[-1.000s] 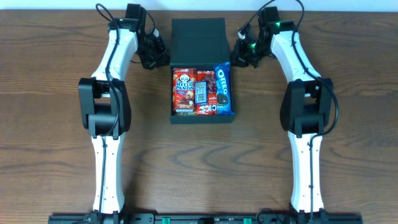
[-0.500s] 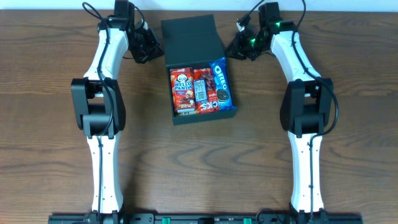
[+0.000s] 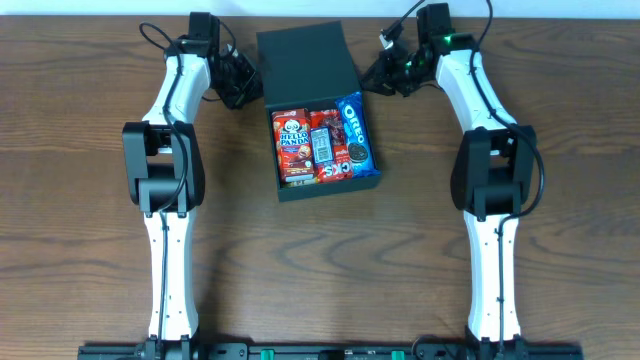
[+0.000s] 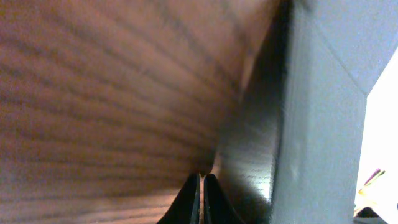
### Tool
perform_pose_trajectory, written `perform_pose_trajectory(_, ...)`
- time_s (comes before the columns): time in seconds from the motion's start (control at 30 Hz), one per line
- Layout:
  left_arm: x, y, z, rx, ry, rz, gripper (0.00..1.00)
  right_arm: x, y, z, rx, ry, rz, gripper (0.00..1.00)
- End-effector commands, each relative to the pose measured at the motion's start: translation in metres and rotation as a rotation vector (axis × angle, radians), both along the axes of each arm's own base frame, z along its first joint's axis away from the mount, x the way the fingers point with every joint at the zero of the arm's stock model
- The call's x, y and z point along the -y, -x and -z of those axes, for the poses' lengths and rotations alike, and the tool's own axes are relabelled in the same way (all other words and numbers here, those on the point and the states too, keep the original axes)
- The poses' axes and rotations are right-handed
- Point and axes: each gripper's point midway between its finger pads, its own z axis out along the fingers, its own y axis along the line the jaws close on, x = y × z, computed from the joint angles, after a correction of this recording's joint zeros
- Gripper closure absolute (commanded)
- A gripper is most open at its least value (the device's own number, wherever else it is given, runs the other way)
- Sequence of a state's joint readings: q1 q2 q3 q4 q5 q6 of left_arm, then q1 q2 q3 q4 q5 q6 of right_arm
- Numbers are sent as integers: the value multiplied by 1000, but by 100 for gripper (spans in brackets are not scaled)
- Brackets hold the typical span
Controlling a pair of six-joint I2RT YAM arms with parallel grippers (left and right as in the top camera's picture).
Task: Pack container
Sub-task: 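Swing the lid up and forward over the box with both grippers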
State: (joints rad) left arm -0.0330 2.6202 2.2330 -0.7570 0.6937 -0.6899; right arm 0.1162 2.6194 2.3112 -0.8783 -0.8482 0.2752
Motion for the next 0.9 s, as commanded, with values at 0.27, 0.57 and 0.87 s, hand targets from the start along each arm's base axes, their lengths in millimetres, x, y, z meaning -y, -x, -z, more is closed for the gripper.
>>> perform_pose_trajectory(0.27,27,-23,-52,204,254,110,94,-25,17,-29,96,-235,-182,99)
perform_pose_trajectory(0.57,25,-25,-121,431,188,221,94,-8,14,-54,148,-325,-190,99)
perform_pose_trajectory(0.87,17,-7,-186,597,25,316,94,4,15,-121,328,-305,-219,99)
